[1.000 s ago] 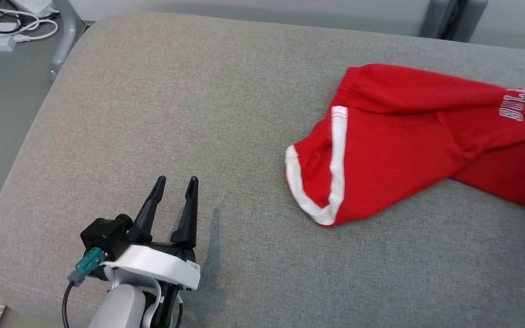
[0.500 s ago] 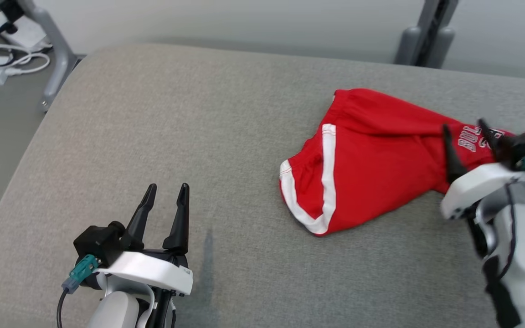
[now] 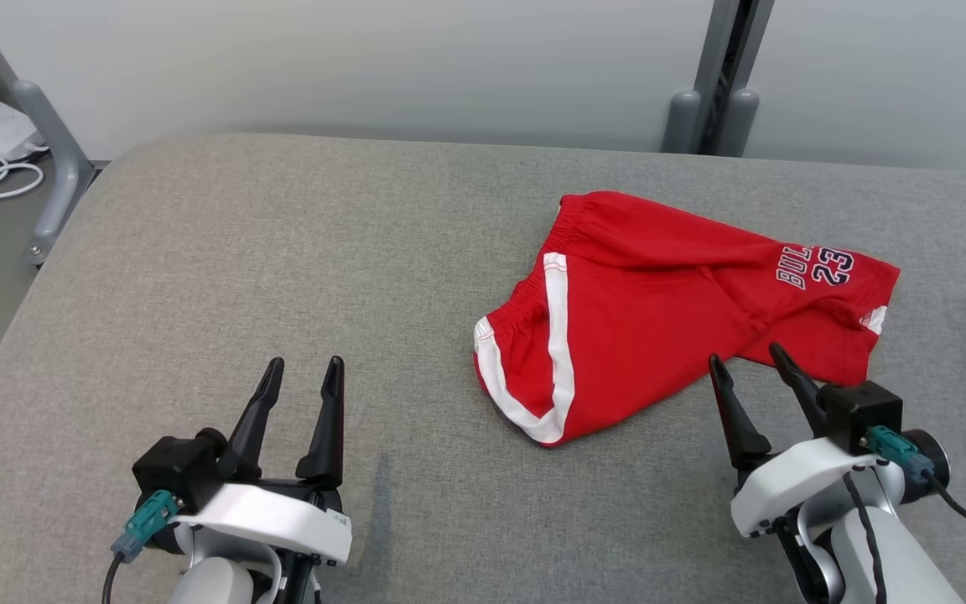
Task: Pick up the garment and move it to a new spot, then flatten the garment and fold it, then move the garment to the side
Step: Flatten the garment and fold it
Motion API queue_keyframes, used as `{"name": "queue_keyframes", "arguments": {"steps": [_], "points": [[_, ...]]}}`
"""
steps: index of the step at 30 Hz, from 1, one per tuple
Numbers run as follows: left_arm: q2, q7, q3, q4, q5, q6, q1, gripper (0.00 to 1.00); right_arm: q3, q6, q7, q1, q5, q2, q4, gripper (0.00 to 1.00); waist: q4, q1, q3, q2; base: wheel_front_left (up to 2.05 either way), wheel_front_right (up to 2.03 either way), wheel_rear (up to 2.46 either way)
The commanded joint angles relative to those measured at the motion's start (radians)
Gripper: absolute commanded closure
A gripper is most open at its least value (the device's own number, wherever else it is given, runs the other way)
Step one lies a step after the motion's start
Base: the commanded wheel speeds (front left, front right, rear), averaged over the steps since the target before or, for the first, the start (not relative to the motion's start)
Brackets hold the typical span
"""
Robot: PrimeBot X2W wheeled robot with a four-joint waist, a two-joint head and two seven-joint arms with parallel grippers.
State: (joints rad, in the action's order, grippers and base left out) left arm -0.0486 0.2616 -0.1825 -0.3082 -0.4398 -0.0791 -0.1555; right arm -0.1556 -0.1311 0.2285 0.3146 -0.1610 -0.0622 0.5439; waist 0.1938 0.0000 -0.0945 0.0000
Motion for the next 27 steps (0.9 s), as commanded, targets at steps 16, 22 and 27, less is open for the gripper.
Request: {"name": "queue_keyframes", "arguments": {"steps": [16, 22, 27], "points": [[-0.004, 0.004, -0.067, 0.002, -0.035, -0.002, -0.033, 0.00, -0.054, 0.001, -0.177, 0.153, 0.015, -0.025, -0.046, 0.00, 0.147, 0.0000, -0.085, 0.0000, 0.00, 0.00, 0.00], [-0.004, 0.003, -0.096, 0.007, -0.062, 0.012, -0.045, 0.00, -0.040, 0.001, -0.268, 0.261, -0.070, -0.034, 0.054, 0.00, 0.223, 0.0000, -0.131, 0.0000, 0.00, 0.00, 0.00], [-0.004, 0.004, -0.103, 0.007, -0.083, 0.019, -0.056, 0.00, -0.021, 0.001, -0.287, 0.331, -0.064, -0.064, 0.168, 0.00, 0.277, 0.0000, -0.157, 0.0000, 0.00, 0.00, 0.00]]}}
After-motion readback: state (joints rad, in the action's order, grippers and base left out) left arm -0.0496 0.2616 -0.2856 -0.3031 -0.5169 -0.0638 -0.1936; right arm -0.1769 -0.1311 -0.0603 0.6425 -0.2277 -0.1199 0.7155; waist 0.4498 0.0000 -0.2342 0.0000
